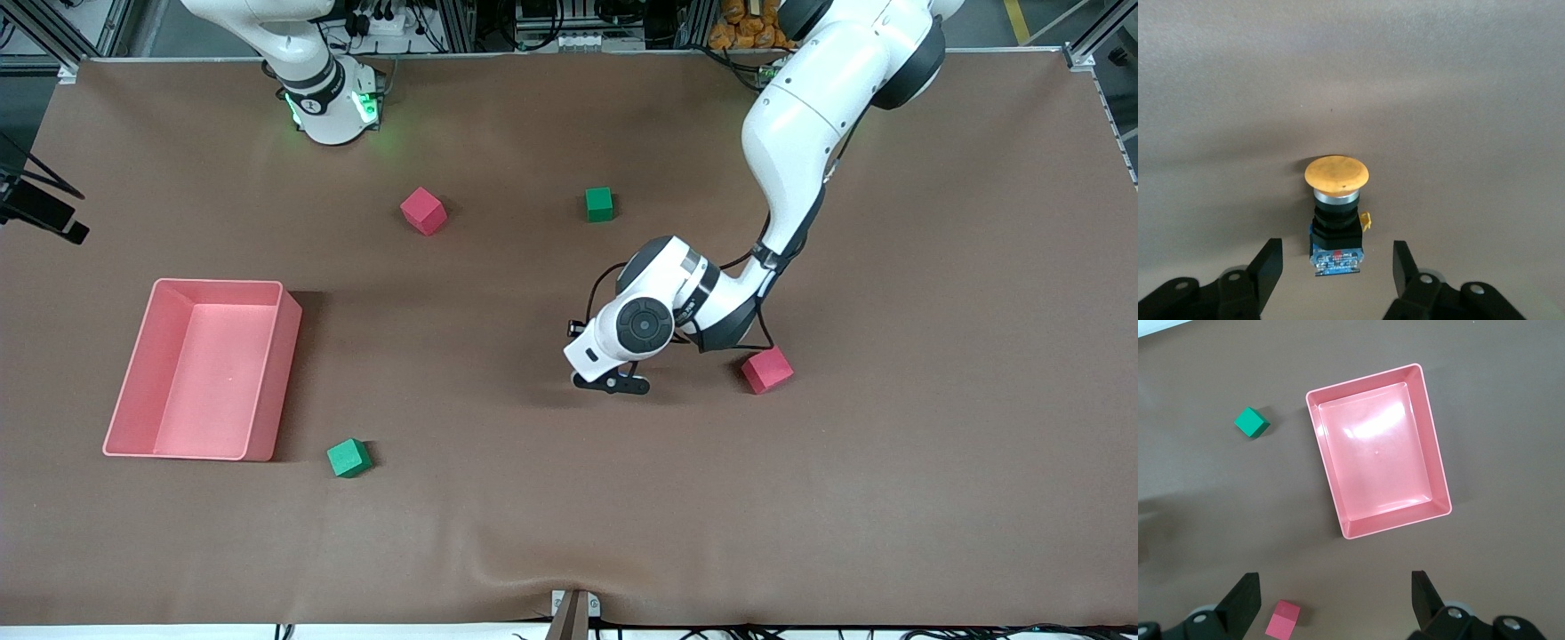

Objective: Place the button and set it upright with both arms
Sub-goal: 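Grasp the yellow button with the left gripper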

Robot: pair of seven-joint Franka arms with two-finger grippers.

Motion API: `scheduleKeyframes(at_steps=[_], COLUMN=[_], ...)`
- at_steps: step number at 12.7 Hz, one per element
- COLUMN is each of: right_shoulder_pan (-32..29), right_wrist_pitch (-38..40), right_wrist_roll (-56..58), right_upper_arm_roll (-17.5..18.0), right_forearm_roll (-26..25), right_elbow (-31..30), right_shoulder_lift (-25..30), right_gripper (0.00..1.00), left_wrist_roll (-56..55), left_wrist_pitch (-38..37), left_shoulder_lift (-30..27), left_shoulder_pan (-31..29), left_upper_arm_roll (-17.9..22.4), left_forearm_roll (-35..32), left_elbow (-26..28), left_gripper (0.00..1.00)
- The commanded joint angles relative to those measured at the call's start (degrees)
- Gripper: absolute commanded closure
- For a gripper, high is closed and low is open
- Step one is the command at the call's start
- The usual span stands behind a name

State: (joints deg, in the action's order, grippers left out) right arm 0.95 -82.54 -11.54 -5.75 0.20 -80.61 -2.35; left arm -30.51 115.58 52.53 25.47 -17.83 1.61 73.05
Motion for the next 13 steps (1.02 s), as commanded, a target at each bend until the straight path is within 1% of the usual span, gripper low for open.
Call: scheduleKeyframes(at_steps=[1,2,4,7,9,10,11,12,13], right_shoulder_pan=[0.8,0.81,1.07,1.07,0.89,0.72,0.28,-0.51,-0.69], right_wrist_pitch=[1.06,0.45,-0.87,-0.96,-1.74,-2.71,-3.41,-3.59,-3.6], right_wrist_roll=[0.64,0.64,0.64,0.55,0.55,0.55,0.55,0.55,0.55], right_upper_arm_roll=[-1.98,-1.9,-1.81,-1.46,-1.37,-1.29,-0.24,0.55,0.91], right_forearm_roll=[-0.29,-0.29,-0.38,-0.56,-0.56,-0.56,-0.56,-0.56,-0.56], right_elbow=[1.43,-0.06,-2.09,-3.06,-4.63,-6.3,-7.18,-7.19,-7.19], right_shoulder_lift=[-0.37,0.32,1.91,2.62,3.75,4.89,5.51,5.52,5.52], right_gripper=[0.0,0.0,0.0,0.0,0.0,0.0,0.0,0.0,0.0], left_wrist_roll=[-0.52,-0.52,-0.43,-0.17,-0.43,-0.52,-0.6,-0.87,-1.83], left_wrist_pitch=[0.09,0.09,0.09,0.09,0.09,0.09,0.09,0.09,0.09], left_shoulder_lift=[1.34,1.34,1.78,2.22,2.22,2.22,2.22,2.22,2.22], left_shoulder_pan=[1.42,1.42,1.86,2.39,3.27,3.27,3.27,3.27,3.36], left_upper_arm_roll=[0.61,0.61,0.87,1.57,2.62,2.63,2.63,2.63,2.63], left_forearm_roll=[-0.2,-0.29,-0.29,-0.38,-0.29,-0.29,-0.29,-0.2,-0.11], left_elbow=[-1.68,-1.33,-1.16,-1.16,-1.07,-1.07,-1.07,-1.07,-1.07], left_gripper=[0.25,0.25,0.28,0.32,0.39,0.45,0.56,0.87,1.0])
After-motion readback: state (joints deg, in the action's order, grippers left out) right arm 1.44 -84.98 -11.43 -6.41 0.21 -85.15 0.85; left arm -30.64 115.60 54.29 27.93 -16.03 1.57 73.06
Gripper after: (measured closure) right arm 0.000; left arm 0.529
